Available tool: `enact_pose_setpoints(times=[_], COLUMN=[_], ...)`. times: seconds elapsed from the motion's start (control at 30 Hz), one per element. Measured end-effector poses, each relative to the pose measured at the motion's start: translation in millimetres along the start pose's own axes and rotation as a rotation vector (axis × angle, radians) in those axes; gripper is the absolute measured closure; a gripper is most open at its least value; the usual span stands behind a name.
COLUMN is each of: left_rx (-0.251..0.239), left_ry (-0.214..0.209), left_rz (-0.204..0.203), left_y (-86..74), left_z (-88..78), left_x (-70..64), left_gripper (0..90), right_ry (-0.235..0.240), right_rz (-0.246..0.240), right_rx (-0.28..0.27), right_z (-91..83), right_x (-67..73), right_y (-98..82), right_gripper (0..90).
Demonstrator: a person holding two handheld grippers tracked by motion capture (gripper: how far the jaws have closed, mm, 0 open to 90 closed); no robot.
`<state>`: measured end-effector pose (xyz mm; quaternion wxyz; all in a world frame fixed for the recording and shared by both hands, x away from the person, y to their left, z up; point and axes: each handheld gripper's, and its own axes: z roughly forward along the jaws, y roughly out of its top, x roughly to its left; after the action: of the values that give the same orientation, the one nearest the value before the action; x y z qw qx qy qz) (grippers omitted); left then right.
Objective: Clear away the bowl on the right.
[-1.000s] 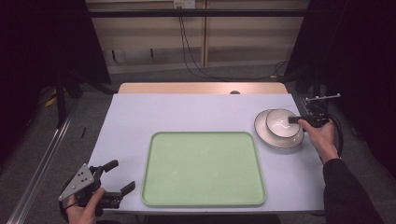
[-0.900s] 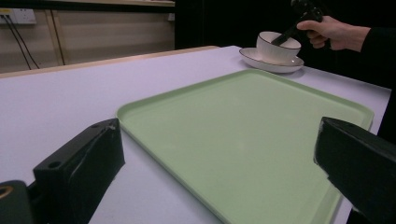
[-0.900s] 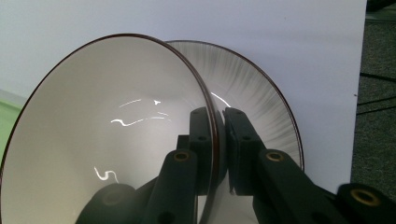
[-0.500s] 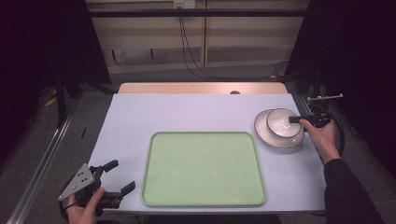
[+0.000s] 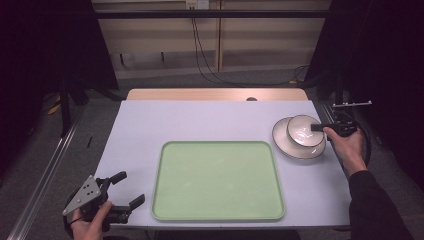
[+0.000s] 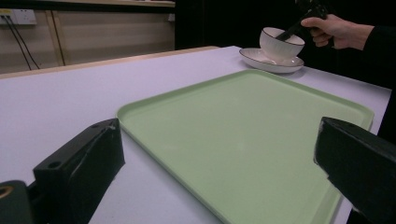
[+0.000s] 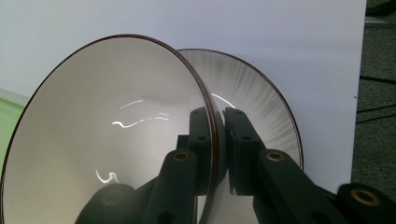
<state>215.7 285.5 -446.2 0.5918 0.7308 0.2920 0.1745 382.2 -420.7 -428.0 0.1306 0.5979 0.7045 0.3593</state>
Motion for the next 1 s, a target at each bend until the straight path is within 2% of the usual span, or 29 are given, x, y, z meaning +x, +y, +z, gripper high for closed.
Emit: enact_pose_setpoints(times=[0.5,1.0], left_rx=[0.0,0.002], left_ry=[0.0,0.006], left_rz=[0.006,0.003], left_y=[0.2,0.4], left_z=[-0.2,-0.6], left_x=[0.2,-0.4], left_gripper=[1.5,1.5], right_ry=[0.04,0.098], right_rz=[-0.009,-0.06], right_rx=[-0.016,-0.029], right_z=[-14.7,-28.7], right_x=[4.2,15.7], right_y=[-3.1,-5.7], right_gripper=[82.4,82.3])
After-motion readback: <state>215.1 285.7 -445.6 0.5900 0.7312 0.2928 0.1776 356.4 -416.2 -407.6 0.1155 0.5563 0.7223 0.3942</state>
